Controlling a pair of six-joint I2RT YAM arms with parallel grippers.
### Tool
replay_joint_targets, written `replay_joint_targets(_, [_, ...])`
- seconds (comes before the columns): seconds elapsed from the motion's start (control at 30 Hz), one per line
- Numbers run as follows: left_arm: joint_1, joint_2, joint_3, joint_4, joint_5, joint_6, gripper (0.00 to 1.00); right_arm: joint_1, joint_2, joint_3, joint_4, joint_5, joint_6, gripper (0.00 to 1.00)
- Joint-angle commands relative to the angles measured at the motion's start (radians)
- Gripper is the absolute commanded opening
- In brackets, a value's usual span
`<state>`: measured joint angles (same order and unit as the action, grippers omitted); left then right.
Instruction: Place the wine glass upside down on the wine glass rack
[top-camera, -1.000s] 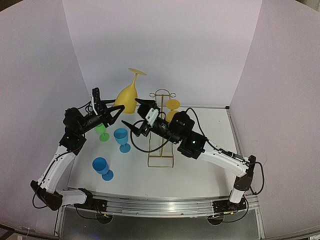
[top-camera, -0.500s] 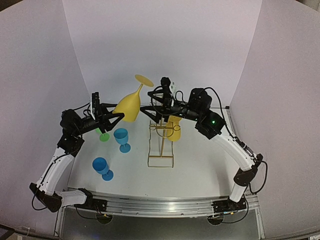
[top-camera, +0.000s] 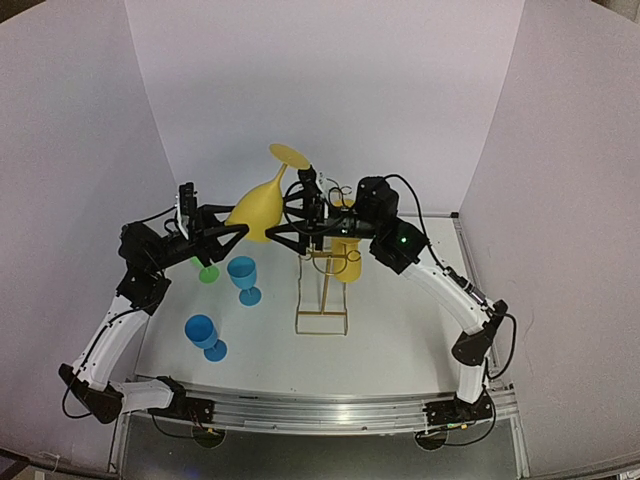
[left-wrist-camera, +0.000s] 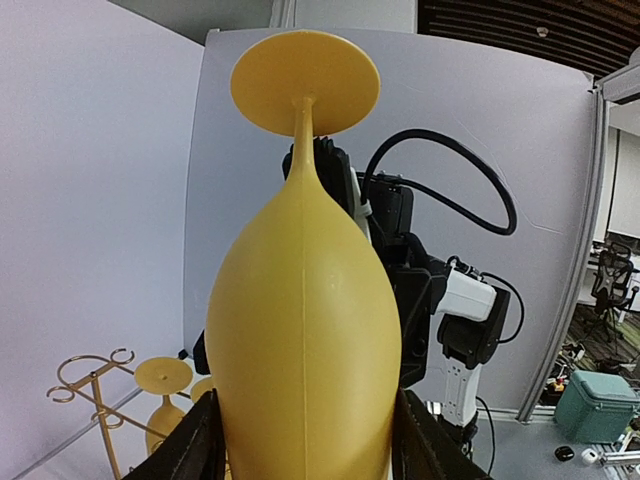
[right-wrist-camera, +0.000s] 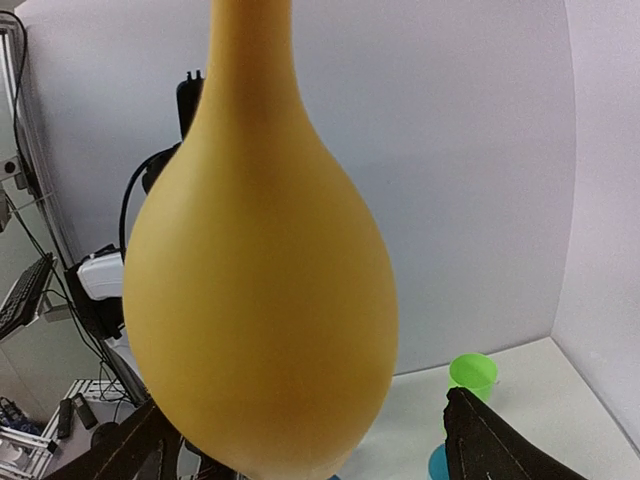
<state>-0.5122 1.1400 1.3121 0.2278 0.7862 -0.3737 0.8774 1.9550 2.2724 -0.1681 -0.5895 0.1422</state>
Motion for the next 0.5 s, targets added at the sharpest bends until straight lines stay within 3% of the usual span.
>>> replay_joint_targets(0.0, [-0.02,0.001,0.009,0.082,0.022,-0.04,0.0,0.004,0.053,0.063,0.079,-0.038,0.032,0.85])
replay_joint_targets(0.47, [-0.044,0.023,0.002,0.108,0.013,-0.062,0.0,0.003,0.127,0.137,0.19,-0.072,0.088,0.7])
